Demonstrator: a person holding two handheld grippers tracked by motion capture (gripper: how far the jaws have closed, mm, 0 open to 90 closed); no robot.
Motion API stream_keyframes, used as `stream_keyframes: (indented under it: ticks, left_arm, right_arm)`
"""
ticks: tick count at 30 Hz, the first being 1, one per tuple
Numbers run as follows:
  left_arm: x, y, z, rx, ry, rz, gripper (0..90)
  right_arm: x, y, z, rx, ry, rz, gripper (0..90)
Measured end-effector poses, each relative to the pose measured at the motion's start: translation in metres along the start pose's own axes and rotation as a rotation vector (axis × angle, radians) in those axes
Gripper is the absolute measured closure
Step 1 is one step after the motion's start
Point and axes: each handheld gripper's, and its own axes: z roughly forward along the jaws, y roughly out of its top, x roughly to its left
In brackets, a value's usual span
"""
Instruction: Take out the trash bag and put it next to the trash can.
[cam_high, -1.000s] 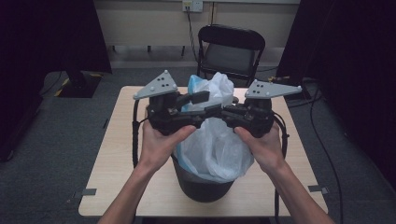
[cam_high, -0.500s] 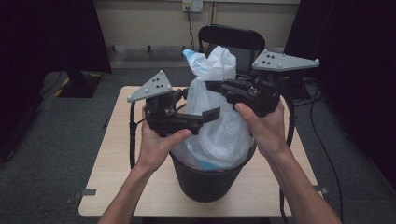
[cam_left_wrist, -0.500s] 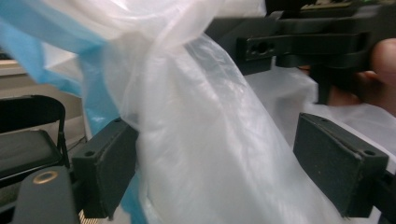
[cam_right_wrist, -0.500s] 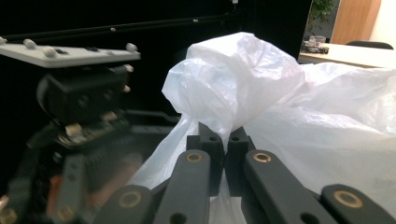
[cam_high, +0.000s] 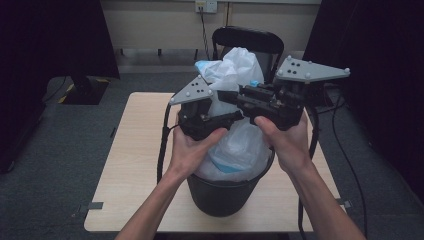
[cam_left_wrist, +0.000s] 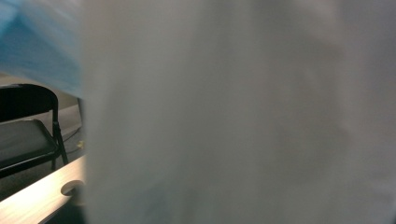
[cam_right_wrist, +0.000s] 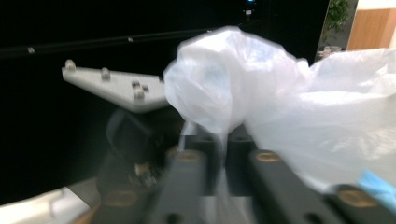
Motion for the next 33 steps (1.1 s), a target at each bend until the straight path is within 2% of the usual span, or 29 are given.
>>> stream_keyframes:
  ticks: [1,2,3,5,7,8,13,17,20,22,25,27,29,33]
  left_arm:
    - [0.001,0.001,-0.001,0.015,-0.004,0.000,79.4]
    - [0.002,0.001,-0.003,0.024,0.001,0.002,81.4]
    - [0.004,0.002,-0.006,0.030,0.008,0.004,81.4]
    - [0.009,0.003,-0.012,0.017,0.002,-0.017,83.4]
    - [0.015,0.004,-0.019,-0.002,-0.002,-0.029,83.8]
    - [0.017,0.005,-0.022,-0.008,0.006,-0.031,84.1]
    - [0.024,0.011,-0.032,-0.028,0.022,-0.032,84.4]
    - [0.024,0.016,-0.037,-0.041,0.029,-0.030,84.5]
    - [0.024,0.021,-0.039,-0.043,0.038,-0.019,84.6]
    - [0.026,0.026,-0.041,-0.050,0.037,-0.016,84.6]
    - [0.029,0.032,-0.045,-0.088,0.006,-0.046,84.6]
    - [0.029,0.035,-0.045,-0.095,0.009,-0.037,84.6]
    - [0.029,0.038,-0.045,-0.102,0.001,-0.043,84.7]
    - [0.027,0.043,-0.039,-0.097,-0.036,-0.049,84.9]
  right_arm:
    - [0.000,0.000,0.000,0.000,0.000,0.000,69.5]
    - [0.000,-0.001,-0.006,-0.014,-0.045,-0.014,50.0]
    - [0.000,-0.001,-0.006,-0.014,-0.045,-0.014,50.0]
    - [-0.004,-0.004,-0.014,-0.021,-0.067,-0.013,37.5]
    - [-0.010,-0.008,-0.022,-0.031,-0.081,0.001,31.4]
    - [-0.016,-0.013,-0.027,-0.026,-0.097,0.017,25.4]
    - [-0.027,-0.028,-0.034,-0.017,-0.105,0.043,22.3]
    - [-0.032,-0.040,-0.039,-0.025,-0.106,0.064,21.0]
    - [-0.032,-0.048,-0.041,-0.026,-0.080,0.070,19.1]
    - [-0.031,-0.056,-0.042,-0.005,-0.061,0.062,16.9]
    - [-0.032,-0.062,-0.041,0.008,-0.053,0.057,14.6]
    - [-0.034,-0.066,-0.038,0.028,-0.045,0.059,11.0]
    - [-0.036,-0.070,-0.034,0.049,-0.044,0.053,11.3]
    - [-0.040,-0.073,-0.024,0.063,0.020,0.049,11.1]
